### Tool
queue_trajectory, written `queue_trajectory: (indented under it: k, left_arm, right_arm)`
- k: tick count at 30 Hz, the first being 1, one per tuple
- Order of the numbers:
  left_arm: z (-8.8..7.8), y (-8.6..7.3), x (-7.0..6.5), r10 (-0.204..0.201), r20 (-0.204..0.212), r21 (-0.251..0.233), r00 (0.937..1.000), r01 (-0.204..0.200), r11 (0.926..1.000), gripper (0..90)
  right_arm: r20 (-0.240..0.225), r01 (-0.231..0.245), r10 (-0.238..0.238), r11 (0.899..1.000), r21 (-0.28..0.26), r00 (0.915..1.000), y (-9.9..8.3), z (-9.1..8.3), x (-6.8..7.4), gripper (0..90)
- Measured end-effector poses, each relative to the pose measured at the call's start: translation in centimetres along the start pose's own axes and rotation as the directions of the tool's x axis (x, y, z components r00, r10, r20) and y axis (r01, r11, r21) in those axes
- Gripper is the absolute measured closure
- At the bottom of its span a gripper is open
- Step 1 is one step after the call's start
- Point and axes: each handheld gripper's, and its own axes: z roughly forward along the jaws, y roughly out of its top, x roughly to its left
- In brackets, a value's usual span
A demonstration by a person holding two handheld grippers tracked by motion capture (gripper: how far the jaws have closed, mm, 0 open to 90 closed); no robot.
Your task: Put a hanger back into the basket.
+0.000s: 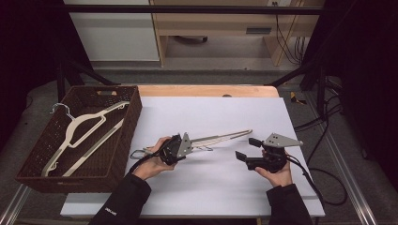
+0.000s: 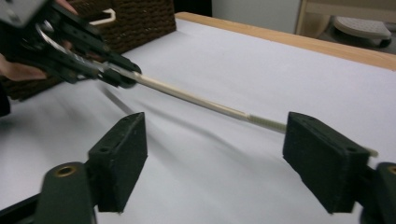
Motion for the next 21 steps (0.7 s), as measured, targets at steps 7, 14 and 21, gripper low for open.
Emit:
queue_trajectory:
  k: [7,14,21]
  left_arm:
    - [-0.3,0.2,0.8,-0.038,-0.011,0.006,0.9992,0.038,0.9993,81.8]
    - [-0.7,0.2,1.7,-0.078,-0.014,0.018,0.9969,0.078,0.9968,85.8]
    - [-1.8,-0.3,2.7,-0.218,0.013,-0.022,0.9759,0.218,0.9757,86.8]
  right_arm:
    - [0.04,-0.012,0.011,1.0,0.028,0.9991,-0.6,0.3,-0.5,13.0]
    - [0.043,-0.024,0.023,0.999,0.033,0.9988,-0.8,0.2,-0.7,11.9]
    - [0.048,-0.025,0.023,0.999,0.031,0.9986,-0.7,0.2,-0.8,10.7]
